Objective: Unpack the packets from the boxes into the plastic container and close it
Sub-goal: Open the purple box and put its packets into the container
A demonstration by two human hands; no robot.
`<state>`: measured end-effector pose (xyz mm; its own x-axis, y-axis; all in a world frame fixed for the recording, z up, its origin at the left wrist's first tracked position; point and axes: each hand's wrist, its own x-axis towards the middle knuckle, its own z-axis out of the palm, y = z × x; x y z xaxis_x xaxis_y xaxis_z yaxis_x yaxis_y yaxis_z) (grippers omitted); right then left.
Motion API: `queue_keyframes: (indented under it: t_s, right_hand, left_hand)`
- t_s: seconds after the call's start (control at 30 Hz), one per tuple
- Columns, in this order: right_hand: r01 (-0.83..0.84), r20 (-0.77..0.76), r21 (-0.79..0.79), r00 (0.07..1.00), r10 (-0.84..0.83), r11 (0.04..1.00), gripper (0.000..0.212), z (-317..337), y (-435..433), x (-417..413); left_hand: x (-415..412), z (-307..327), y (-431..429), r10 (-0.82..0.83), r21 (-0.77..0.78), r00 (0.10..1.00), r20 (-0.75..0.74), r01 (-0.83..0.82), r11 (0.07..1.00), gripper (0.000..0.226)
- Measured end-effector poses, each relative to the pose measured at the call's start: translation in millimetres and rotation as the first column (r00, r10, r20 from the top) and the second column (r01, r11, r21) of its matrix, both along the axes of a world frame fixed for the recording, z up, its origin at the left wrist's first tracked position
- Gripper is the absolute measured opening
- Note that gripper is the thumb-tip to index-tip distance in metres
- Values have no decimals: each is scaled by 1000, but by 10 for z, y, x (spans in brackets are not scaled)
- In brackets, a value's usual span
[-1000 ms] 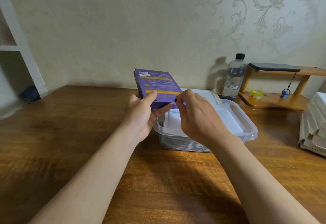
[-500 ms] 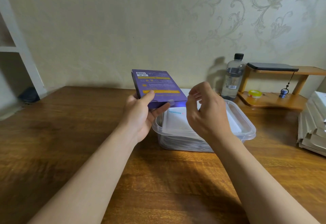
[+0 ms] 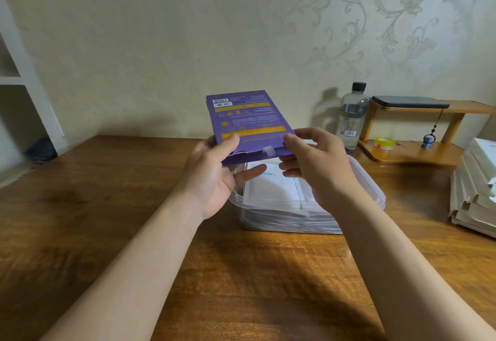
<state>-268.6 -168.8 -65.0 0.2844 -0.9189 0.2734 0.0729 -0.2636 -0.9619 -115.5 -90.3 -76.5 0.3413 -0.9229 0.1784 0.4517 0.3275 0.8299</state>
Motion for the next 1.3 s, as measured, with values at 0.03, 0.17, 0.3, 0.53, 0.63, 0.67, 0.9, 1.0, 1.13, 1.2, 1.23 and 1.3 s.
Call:
queue_keyframes:
  t_s: [0.03,0.17,0.3,0.53,0.63,0.67,0.9,1.0,1.13,1.2,1.23,1.3]
  right_hand:
    - [1,24,7,1000,-2,1000,8,1,-15,1]
    - [15,37,25,999,-16,1000,14,-11,-77,-2]
    - [8,81,87,997,-15,996,30,12,-50,14]
    - [-176,89,155,983,163,972,76,54,190,95]
    - [-182,76,120,982,174,976,61,31,229,118]
    - [-180,80,116,982,171,977,59,29,233,117]
    - [-222,118,123,971,208,967,47,2,177,87]
    - [-270,122,111,959,257,956,45,-6,154,44]
    - [-279,124,104,956,266,955,66,-20,133,40]
    - [-205,110,90,975,195,975,99,-44,96,35]
    - [-155,49,13,987,154,988,104,-55,84,23]
    - [-56,-162,-253,987,15,966,90,-81,51,-10]
  left_hand:
    - [20,9,3,-19,12,1000,1,19,1000,36]
    - [61,20,4,-48,67,998,-49,51,996,33]
    - [17,-16,-29,-20,48,993,-117,25,999,35]
    - [-42,-42,-46,61,-17,991,-121,-64,998,32]
    - [-33,-47,-42,67,-18,994,-92,-69,997,32]
    - [-31,-52,-40,61,-18,995,-82,-63,998,33]
    - [-40,-69,-53,88,8,990,-107,-88,996,35]
    - [-22,-47,-59,107,50,980,-166,-100,994,38]
    - [10,-50,-80,123,98,969,-215,-103,990,47]
    - [35,-62,-80,103,104,968,-228,-81,991,50]
    - [52,-63,-77,86,96,968,-234,-65,993,51]
    - [83,-63,-68,27,58,967,-252,-12,998,49]
